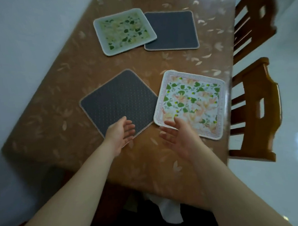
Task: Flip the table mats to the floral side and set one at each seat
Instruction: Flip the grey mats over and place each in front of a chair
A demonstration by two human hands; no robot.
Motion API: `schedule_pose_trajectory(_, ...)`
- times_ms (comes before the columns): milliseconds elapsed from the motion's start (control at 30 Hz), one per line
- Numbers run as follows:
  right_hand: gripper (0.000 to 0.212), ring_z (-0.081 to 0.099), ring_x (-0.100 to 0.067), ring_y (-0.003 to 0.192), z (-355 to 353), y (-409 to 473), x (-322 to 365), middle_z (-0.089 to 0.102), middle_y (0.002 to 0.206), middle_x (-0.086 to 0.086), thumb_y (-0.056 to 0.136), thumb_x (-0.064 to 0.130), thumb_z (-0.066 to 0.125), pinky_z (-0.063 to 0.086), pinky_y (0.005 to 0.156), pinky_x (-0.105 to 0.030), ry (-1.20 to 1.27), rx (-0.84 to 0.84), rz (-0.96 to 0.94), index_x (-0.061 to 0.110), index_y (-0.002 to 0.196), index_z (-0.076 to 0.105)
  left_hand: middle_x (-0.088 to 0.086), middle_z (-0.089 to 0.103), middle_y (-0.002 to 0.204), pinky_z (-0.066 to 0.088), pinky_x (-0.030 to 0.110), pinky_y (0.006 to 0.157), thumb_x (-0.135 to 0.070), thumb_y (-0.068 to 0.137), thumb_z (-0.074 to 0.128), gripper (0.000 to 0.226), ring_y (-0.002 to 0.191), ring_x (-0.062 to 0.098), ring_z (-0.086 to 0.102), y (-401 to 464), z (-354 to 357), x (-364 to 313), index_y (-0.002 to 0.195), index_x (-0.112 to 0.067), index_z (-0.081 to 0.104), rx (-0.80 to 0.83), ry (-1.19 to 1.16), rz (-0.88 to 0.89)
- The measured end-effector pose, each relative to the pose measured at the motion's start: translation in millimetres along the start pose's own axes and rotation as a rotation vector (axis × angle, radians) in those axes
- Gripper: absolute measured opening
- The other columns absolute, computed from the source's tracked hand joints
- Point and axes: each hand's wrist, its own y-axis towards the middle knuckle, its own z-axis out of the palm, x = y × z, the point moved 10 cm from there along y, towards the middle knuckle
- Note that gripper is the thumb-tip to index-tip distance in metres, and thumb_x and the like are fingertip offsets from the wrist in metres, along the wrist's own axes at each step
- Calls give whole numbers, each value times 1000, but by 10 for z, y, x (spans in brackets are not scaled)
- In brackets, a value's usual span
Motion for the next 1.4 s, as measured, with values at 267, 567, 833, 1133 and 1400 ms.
schedule_pose_trajectory(267, 39, 69, -27, 89, 148, -45, -496, 72, 107, -9, 106, 45, 45, 51, 75, -39, 49, -23, 57, 13, 116, 67, -3, 67, 119, 49, 28, 88, -41, 97, 58, 35, 111, 16, 63, 239, -507, 49, 123, -19, 66, 59, 839, 366)
schedule_pose_trajectory(567, 39, 71, -27, 88, 162, -53, -526, 75, 106, -9, 105, 46, 48, 53, 76, -39, 87, -63, 22, 14, 110, 70, 6, 41, 156, 40, 37, 114, -32, 94, 65, 56, 146, 22, 31, 193, -340, 184, 144, -10, 54, 182, 1497, 752)
schedule_pose_trajectory(833, 39, 72, -29, 92, 270, -49, -564, 77, 107, -10, 104, 45, 51, 54, 80, -42, 60, -85, 28, 13, 112, 71, 14, 47, 150, 47, 40, 105, -22, 97, 53, 40, 138, 30, 39, 177, -184, 165, 132, -6, 61, 231, 1755, 765)
schedule_pose_trajectory(1133, 42, 70, -30, 95, 139, -105, -519, 73, 116, -11, 105, 43, 48, 52, 79, -43, 114, -137, 36, 11, 123, 68, 7, 62, 117, 54, 39, 79, -10, 101, 46, 28, 113, 27, 58, 44, -207, 121, 109, -6, 72, 202, 1703, 802)
schedule_pose_trajectory(1400, 42, 71, -30, 98, 258, -134, -393, 73, 125, -14, 105, 43, 48, 53, 77, -44, 107, -128, 14, 10, 122, 68, 5, 68, 89, 52, 37, 67, -7, 94, 48, 22, 83, 28, 67, -247, -628, 107, 82, -13, 65, 250, 1690, 663)
